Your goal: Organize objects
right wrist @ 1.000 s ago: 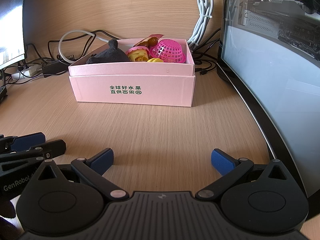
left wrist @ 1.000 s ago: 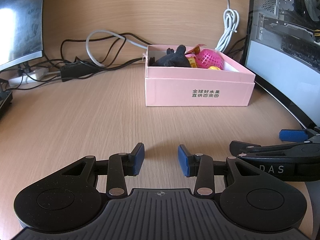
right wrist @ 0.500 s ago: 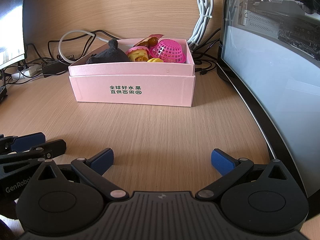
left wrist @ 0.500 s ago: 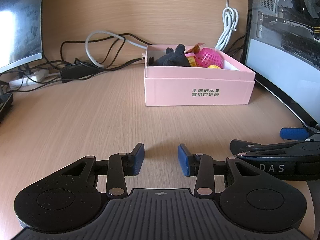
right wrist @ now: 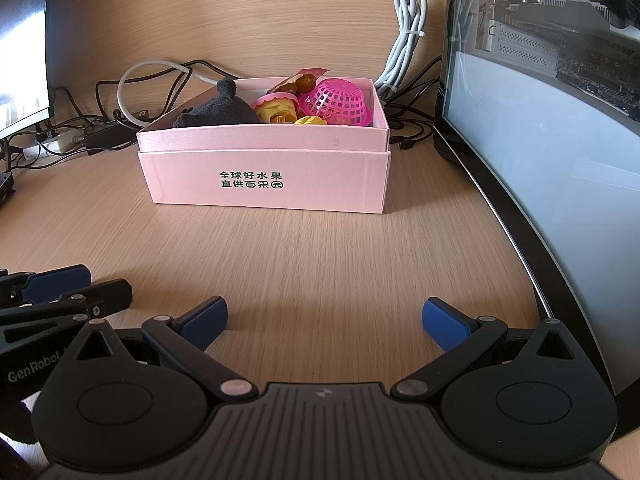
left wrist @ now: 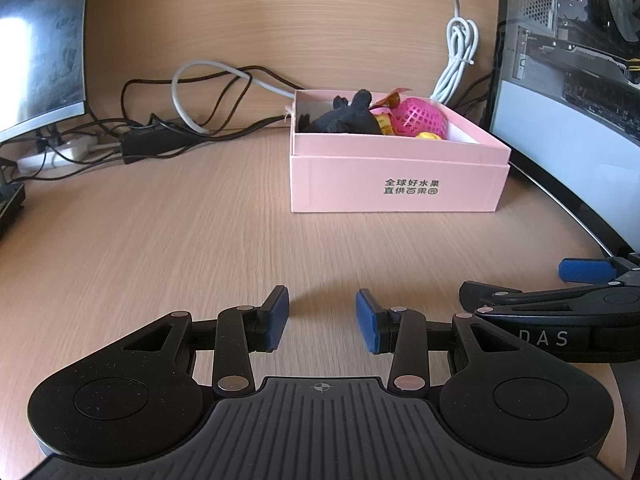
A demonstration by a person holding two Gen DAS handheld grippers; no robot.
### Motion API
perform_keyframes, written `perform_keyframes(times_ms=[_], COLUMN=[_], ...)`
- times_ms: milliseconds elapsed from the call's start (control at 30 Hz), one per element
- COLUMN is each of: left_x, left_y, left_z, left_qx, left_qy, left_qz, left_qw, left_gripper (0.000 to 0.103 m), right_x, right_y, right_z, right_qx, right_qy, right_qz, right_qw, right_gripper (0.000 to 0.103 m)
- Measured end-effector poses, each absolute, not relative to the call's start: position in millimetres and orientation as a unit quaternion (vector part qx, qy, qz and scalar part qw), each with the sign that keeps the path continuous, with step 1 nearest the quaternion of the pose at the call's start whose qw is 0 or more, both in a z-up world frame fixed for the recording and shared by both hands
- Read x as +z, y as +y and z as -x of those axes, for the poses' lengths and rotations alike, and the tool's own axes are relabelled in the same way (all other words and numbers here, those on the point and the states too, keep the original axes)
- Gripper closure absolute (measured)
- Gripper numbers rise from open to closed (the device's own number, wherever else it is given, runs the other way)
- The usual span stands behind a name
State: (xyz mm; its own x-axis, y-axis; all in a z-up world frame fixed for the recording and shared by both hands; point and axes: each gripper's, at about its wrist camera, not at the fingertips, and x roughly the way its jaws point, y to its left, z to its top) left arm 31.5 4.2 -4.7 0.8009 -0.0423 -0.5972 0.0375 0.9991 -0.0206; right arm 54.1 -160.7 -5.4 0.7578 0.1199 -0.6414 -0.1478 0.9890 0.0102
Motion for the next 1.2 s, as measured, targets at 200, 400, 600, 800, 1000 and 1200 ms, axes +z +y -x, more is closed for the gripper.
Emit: perform_keyframes(times_ms=[200, 400, 600, 800, 1000, 1200], left_x=[-5.1, -5.0, -5.0, -5.0, -5.0, -5.1], left_y=[3.4, 3.7, 4.0, 3.8, 3.9, 3.4], left_z=[-31.4, -31.4, -31.3, -31.4, -31.4, -31.4], left_qx=[-0.020, -0.020, -0.020, -0.020, -0.020, -0.020], left_qy=[0.315, 0.315, 0.315, 0.315, 0.315, 0.316], left_qz=[-0.001, -0.002, -0.002, -0.002, -0.002, -0.004], left_qw=[0.949, 0.949, 0.949, 0.949, 0.949, 0.949], left_gripper=[0.061, 0.061, 0.061, 0.061, 0.061, 0.061], right_x=[-5.5, -5.9, -6.0, -6.0, -6.0, -6.0], right_y=[-160.7, -160.6, -160.5, -160.5, -160.5, -160.5], right_z=[-54.0, -54.0, -54.2, -54.0, -54.0, -54.1], right_qx=[0.072, 0.072, 0.072, 0.072, 0.072, 0.072], right_qy=[0.341, 0.340, 0.341, 0.340, 0.340, 0.340], right_qz=[0.020, 0.020, 0.021, 0.020, 0.020, 0.021], right_qw=[0.937, 0.937, 0.937, 0.937, 0.937, 0.937], right_gripper=[0.000, 0.000, 0.000, 0.000, 0.000, 0.000])
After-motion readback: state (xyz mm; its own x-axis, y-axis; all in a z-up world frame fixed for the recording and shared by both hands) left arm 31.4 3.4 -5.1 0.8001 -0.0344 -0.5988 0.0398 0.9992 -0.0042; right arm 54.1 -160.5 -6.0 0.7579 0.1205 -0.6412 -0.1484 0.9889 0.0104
